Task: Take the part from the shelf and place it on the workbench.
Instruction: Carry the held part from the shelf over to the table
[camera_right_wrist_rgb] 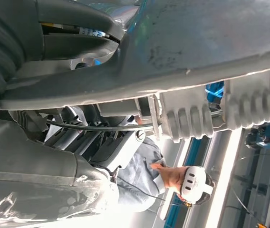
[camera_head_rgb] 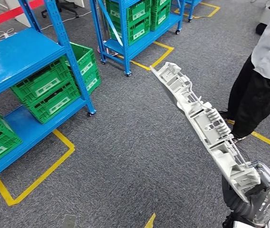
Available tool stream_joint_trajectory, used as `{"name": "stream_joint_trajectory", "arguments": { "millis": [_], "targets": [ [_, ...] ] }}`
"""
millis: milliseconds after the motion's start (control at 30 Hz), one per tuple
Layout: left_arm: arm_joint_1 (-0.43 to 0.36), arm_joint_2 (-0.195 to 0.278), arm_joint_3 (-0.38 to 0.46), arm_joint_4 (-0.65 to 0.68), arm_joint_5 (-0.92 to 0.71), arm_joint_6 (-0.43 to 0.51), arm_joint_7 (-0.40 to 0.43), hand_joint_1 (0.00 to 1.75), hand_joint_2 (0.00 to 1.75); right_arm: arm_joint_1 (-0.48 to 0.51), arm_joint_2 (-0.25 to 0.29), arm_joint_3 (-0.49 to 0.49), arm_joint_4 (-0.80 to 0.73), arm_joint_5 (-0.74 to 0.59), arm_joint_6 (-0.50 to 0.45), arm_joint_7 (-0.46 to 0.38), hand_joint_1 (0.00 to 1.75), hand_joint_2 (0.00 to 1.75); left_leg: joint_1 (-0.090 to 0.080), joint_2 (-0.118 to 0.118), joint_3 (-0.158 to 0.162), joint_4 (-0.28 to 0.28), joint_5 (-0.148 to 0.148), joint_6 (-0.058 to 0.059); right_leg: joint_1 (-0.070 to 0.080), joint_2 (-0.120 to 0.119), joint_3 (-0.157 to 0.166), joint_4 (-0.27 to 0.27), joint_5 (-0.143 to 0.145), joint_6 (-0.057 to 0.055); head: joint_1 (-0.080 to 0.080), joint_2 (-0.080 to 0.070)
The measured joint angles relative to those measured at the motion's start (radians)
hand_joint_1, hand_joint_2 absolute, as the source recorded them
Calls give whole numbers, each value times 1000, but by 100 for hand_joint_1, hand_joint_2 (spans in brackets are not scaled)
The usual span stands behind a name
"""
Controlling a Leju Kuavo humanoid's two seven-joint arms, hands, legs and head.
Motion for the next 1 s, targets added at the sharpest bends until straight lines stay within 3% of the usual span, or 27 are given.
{"name": "stream_joint_trajectory", "arguments": {
  "millis": [167, 200, 300, 333, 400, 467, 500, 567, 633, 733, 767, 800, 833, 867, 933, 1000],
  "targets": [
    [-1, -1, 0, 0, 0, 0, -1, 0, 175, 3, 1, -3, -1, -1, 0, 0, 175, 175, 0, 4, -1, -2, 1, 1, -1, 4, -2, -3, 3, 5, 0, 0],
    [-1, -1, 0, 0, 0, -1, -3, 0, 175, 6, 1, -7, -3, -3, 0, -1, 175, 175, 2, 13, 1, -10, 6, 2, -1, -8, -14, 16, -11, 10, 3, 0],
    [2, -3, 0, 0, -1, -4, -9, 0, 175, 14, 2, -23, -8, -13, 0, -4, 175, 175, 8, 65, 5, -32, 18, 6, -5, -64, -108, 210, -101, 35, 9, 0],
    [2, -4, 0, 0, -2, -5, -9, 0, 175, 16, 2, -28, -8, -15, 0, -6, 175, 175, 8, 79, 4, -30, 16, 4, -9, -72, -111, 226, -99, 42, 9, 0],
    [2, -5, 0, 0, -1, -5, -10, 0, 175, 16, 2, -33, -8, -17, 0, -8, 175, 175, 9, 93, 5, -25, 12, -3, -14, -99, -43, 106, -44, 49, 9, 0],
    [1, -5, 0, 0, -1, -6, -11, 0, 175, 15, 3, -37, -8, -18, 0, -9, 175, 175, 4, 102, 4, -15, 5, -14, -13, -121, 10, 15, -21, 40, 9, 0],
    [1, -5, 0, 0, 0, -7, -11, 0, 175, 15, 4, -39, -9, -20, 0, -10, 175, 175, 2, 107, 4, -12, 3, -19, -11, -124, 17, 2, -23, 32, 8, 0],
    [1, -5, 0, 0, 2, -8, -12, 0, 175, 17, 5, -44, -10, -23, 0, -10, 175, 175, 2, 116, 3, -8, 1, -27, -10, -108, 14, 1, -19, 15, 6, 0],
    [0, -5, 0, 0, 4, -10, -12, 0, 175, 17, 8, -49, -10, -25, 0, -10, 175, 175, 7, 99, -7, 18, -23, -37, -10, -94, 12, 0, -14, 3, 4, 0],
    [3, -7, 0, 0, 4, -13, -13, 0, 175, 16, 12, -53, -11, -27, 0, -10, 175, 175, 12, 61, -82, 190, -118, -46, -9, -71, 9, 0, -11, -8, 1, 0],
    [5, -7, 0, 0, 4, -14, -13, 0, 175, 17, 13, -54, -11, -27, 0, -10, 175, 175, 12, 58, -109, 247, -137, -45, -8, -62, 9, 0, -10, -10, 1, 0],
    [6, -7, 0, 0, 4, -15, -13, 0, 175, 17, 13, -55, -11, -27, 0, -10, 175, 175, 12, 57, -122, 272, -136, -43, -6, -53, 8, 0, -9, -11, 1, 0],
    [6, -7, 0, 0, 4, -15, -13, 0, 175, 18, 14, -56, -11, -27, 0, -10, 175, 175, 11, 55, -121, 265, -117, -38, -5, -43, 8, 0, -9, -11, 1, 0],
    [6, -7, 0, 0, 4, -15, -13, 0, 175, 18, 14, -56, -11, -27, 0, -10, 175, 175, 10, 48, -101, 221, -82, -30, -4, -33, 9, 0, -8, -12, 1, 0],
    [6, -6, 0, 0, 4, -16, -13, 0, 175, 18, 15, -56, -11, -27, 0, -11, 175, 175, 5, 16, -43, 93, -15, -12, -2, -15, 8, 1, -7, -10, 2, 0],
    [5, -4, 0, 0, 4, -16, -13, 0, 175, 18, 16, -56, -11, -27, 0, -11, 175, 175, 3, -9, -8, 13, 5, -2, -3, 0, 2, 2, -3, -4, 2, 0]
  ]
}}
